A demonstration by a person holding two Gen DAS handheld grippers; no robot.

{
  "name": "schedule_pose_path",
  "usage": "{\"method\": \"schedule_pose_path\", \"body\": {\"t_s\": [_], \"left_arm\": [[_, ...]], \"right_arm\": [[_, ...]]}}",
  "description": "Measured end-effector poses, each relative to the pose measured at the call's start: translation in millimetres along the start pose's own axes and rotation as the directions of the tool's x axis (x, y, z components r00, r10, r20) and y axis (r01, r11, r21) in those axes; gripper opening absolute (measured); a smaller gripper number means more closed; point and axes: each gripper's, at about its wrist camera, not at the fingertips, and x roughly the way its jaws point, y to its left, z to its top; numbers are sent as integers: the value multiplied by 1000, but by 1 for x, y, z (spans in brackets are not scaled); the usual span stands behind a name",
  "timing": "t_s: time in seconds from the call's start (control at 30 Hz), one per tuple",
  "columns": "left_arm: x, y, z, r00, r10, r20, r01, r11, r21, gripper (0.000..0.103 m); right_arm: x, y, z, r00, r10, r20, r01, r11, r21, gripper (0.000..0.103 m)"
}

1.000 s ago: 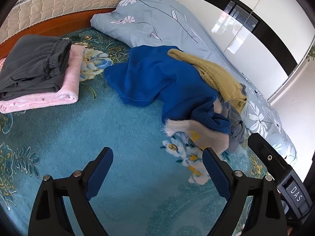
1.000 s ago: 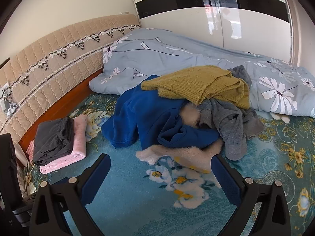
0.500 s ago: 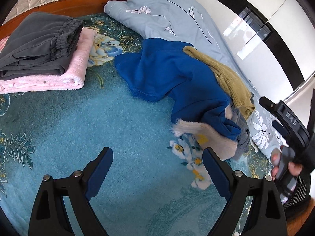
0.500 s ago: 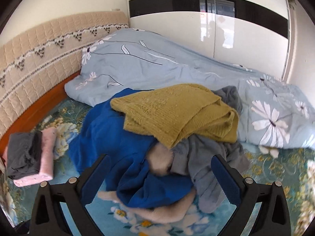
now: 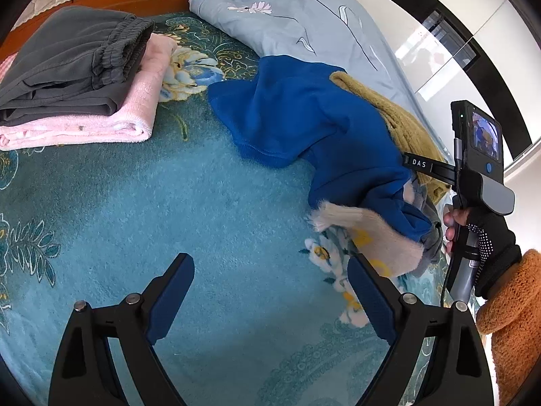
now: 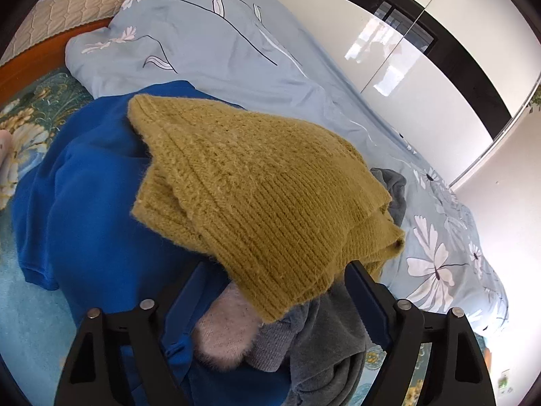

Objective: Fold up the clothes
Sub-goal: 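Grasp the mustard-yellow sweater with the right gripper and lift it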

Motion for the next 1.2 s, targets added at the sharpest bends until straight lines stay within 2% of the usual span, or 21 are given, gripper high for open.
{"method": "schedule_pose_path", "body": {"t_s": [0.07,0.17,0.23,0.3,0.5,0.53,0.57,0.67,0.77,0.9,1.07,1.2], "left_arm": [[0,1,0,1000,-3,-1,3,1000,0,92],[-2,4,2,1000,-9,12,9,1000,-17,92],[-3,7,3,1000,-14,12,14,999,-32,92],[-3,10,3,1000,-14,12,15,999,-42,92],[-4,10,2,1000,-10,11,11,999,-32,92],[-3,11,2,1000,-7,8,8,999,-35,92],[-3,13,2,1000,-7,5,7,999,-40,92],[-2,18,2,1000,-8,2,8,998,-62,92],[-1,21,1,1000,-10,-7,9,997,-77,92],[0,21,-2,1000,-10,-20,9,997,-80,92],[-4,18,-8,1000,-8,-29,6,998,-69,92],[-12,16,-12,1000,-6,-24,4,998,-58,92]], "right_arm": [[0,3,5,999,-51,7,51,998,-36,66],[-12,2,13,994,-97,53,99,995,-28,55],[-23,1,14,989,-118,91,120,993,-21,51],[-26,6,15,980,-161,120,167,985,-43,50],[3,28,26,978,-207,30,209,969,-134,49],[3,31,29,976,-215,29,217,965,-146,42],[1,31,31,977,-212,27,213,965,-154,31],[-11,24,41,979,-200,35,203,969,-140,19],[-29,4,51,986,-156,50,160,984,-84,16],[-63,-30,59,988,-103,113,106,994,-20,12],[-115,-87,64,974,-80,214,54,991,124,11],[-165,-124,61,954,-69,292,16,984,180,11]]}}
